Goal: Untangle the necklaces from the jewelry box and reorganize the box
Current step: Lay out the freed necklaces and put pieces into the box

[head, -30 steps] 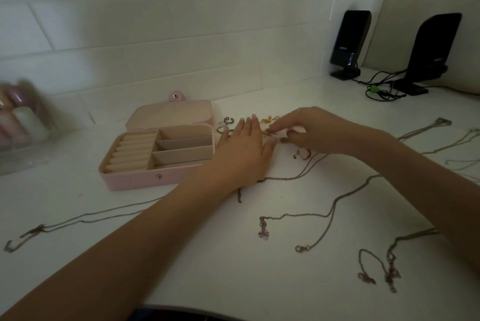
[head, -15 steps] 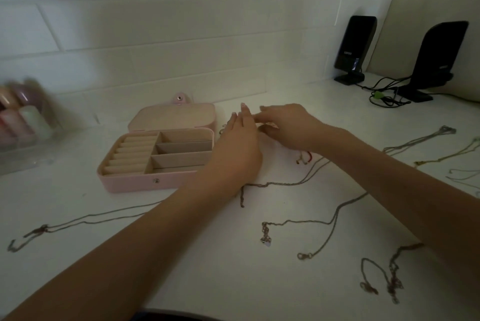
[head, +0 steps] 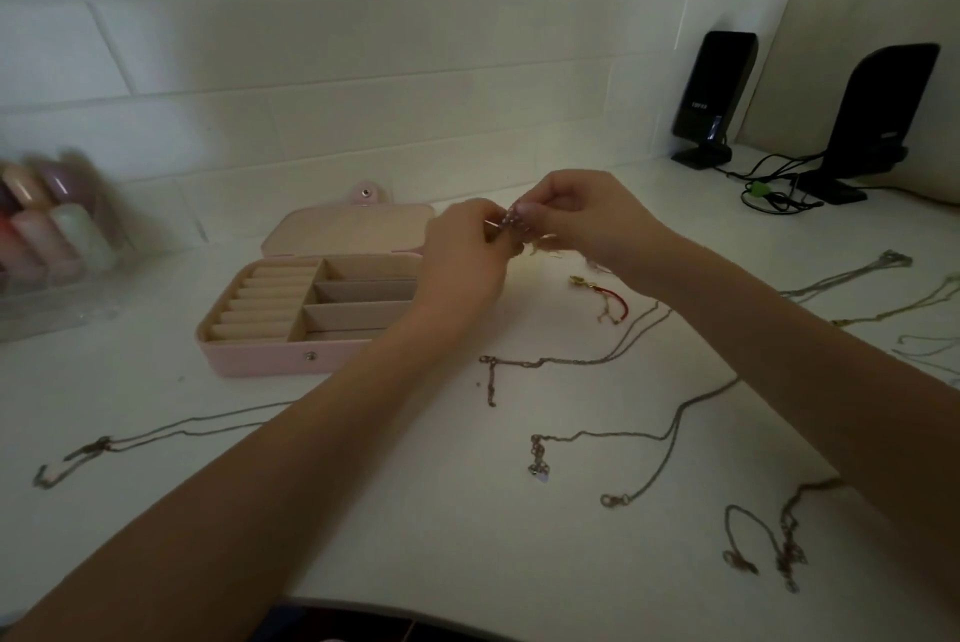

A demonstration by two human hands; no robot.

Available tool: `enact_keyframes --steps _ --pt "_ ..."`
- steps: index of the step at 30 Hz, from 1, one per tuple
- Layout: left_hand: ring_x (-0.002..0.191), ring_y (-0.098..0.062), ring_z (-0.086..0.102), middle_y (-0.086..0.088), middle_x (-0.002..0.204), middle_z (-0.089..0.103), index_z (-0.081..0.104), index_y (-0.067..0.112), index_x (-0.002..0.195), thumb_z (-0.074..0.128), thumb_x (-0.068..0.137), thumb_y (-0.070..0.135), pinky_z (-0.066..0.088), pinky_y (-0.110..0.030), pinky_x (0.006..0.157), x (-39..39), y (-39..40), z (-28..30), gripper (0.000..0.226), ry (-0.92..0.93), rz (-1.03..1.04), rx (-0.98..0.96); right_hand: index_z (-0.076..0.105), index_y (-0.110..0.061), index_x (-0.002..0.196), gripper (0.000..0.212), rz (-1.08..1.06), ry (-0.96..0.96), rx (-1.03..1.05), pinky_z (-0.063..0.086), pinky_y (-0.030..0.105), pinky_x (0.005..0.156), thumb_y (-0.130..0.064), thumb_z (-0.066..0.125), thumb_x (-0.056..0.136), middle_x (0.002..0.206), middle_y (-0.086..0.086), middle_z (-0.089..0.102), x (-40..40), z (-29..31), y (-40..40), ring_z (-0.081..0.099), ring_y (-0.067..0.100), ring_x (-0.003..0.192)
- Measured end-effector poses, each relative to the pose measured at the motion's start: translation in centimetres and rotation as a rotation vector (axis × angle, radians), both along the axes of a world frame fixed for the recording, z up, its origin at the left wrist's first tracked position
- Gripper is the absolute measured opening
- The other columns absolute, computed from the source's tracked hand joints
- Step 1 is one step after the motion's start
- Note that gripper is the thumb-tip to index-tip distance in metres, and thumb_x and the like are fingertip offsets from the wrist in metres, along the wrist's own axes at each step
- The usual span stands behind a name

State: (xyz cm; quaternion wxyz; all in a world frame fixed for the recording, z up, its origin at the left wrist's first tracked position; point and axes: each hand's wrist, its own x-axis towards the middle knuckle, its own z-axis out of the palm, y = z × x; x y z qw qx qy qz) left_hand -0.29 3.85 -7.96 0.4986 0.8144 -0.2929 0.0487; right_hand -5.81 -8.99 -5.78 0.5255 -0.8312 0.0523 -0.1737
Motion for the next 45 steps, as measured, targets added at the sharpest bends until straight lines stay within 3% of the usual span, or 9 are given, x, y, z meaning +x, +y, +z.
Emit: enact_keyframes --steps 6,10,16,20,25,31,37,40,45 --pt "0.073 -0.016 0.071 -0.009 0.077 0.073 0.066 0.009 0.08 0.068 0.086 0.013 0.058 -0.031 0.076 0.0 0.7 0.8 0.007 0.302 -0.138 -0.103 0.058 -0.005 0.086 0.012 -0.065 0.078 0.794 0.054 0.026 0.073 -0.004 0.05 0.095 0.071 0.005 0.06 -1.8 0.9 -0.6 0.057 0.013 0.067" --pt "0.078 -0.011 0.071 -0.005 0.083 0.074 0.071 0.007 0.091 0.064 0.089 0.014 0.057 -0.024 0.073 0.1 1.2 1.3 0.01 0.344 -0.17 0.025 0.056 -0.005 0.085 0.012 -0.064 0.031 1.045 0.052 0.028 0.065 -0.005 0.048 0.093 0.056 0.002 0.049 -2.6 1.2 -1.6 0.053 0.014 0.056" --pt "0.105 -0.008 0.062 -0.001 0.113 0.066 0.059 0.009 0.122 0.065 0.088 0.014 0.052 -0.02 0.085 -0.3 0.8 1.7 0.035 0.545 -0.306 -0.073 0.058 -0.009 0.092 0.006 0.068 0.133 0.833 0.052 0.021 0.055 -0.01 0.052 0.094 0.064 0.0 0.051 -2.9 1.3 -0.5 0.054 0.01 0.054" --pt "0.069 -0.01 0.068 -0.006 0.08 0.07 0.066 0.003 0.099 0.064 0.084 0.0 0.057 -0.024 0.075 -0.8 1.3 2.0 0.015 0.576 -0.352 -0.095 0.06 -0.008 0.1 0.01 0.137 0.181 0.588 0.054 0.024 0.056 -0.01 0.052 0.095 0.068 0.002 0.058 -3.0 2.1 0.6 0.059 0.012 0.057" --pt "0.062 -0.02 0.071 -0.02 0.081 0.069 0.062 -0.003 0.094 0.072 0.079 -0.003 0.06 -0.034 0.067 -0.1 2.6 2.7 0.018 0.384 -0.199 0.041 0.06 -0.004 0.099 0.008 -0.127 0.296 0.184 0.058 0.03 0.052 -0.007 0.06 0.092 0.072 0.01 0.063 -3.0 1.2 0.8 0.067 0.016 0.058" --pt "0.057 -0.011 0.069 -0.003 0.065 0.071 0.066 0.013 0.067 0.079 0.074 0.014 0.058 -0.029 0.064 -0.8 2.3 2.5 0.015 -0.066 -0.089 0.461 0.066 -0.011 0.077 0.008 -0.174 0.367 -0.332 0.041 0.015 0.038 -0.012 0.068 0.085 0.07 0.005 0.069 -2.4 -1.0 1.2 0.062 0.009 0.047" --pt "0.059 -0.012 0.068 0.0 0.084 0.072 0.067 0.017 0.082 0.08 0.074 0.018 0.055 -0.035 0.079 -0.7 2.0 1.6 0.015 -0.176 -0.073 0.542 0.056 -0.029 0.075 0.014 -0.275 0.337 -0.745 0.051 0.041 0.082 -0.022 0.065 0.082 0.089 -0.007 0.057 -2.0 -2.0 1.1 0.059 0.02 0.09" --pt "0.055 -0.01 0.067 0.003 0.089 0.069 0.068 0.016 0.087 0.077 0.078 0.017 0.057 -0.034 0.075 -0.6 2.3 1.9 0.013 -0.183 -0.05 0.46 0.056 -0.028 0.097 0.012 -0.283 0.272 -0.841 0.044 0.034 0.073 -0.027 0.063 0.087 0.098 -0.006 0.051 -2.3 -1.8 1.1 0.052 0.017 0.09" --pt "0.055 -0.007 0.067 0.009 0.082 0.068 0.067 0.017 0.081 0.068 0.083 0.011 0.057 -0.031 0.071 0.0 5.2 2.2 0.007 -0.171 -0.01 0.294 0.065 -0.028 0.082 0.007 0.001 0.146 -0.62 0.039 0.012 0.053 -0.028 0.072 0.082 0.079 -0.009 0.06 -3.4 1.0 4.0 0.053 -0.002 0.059"
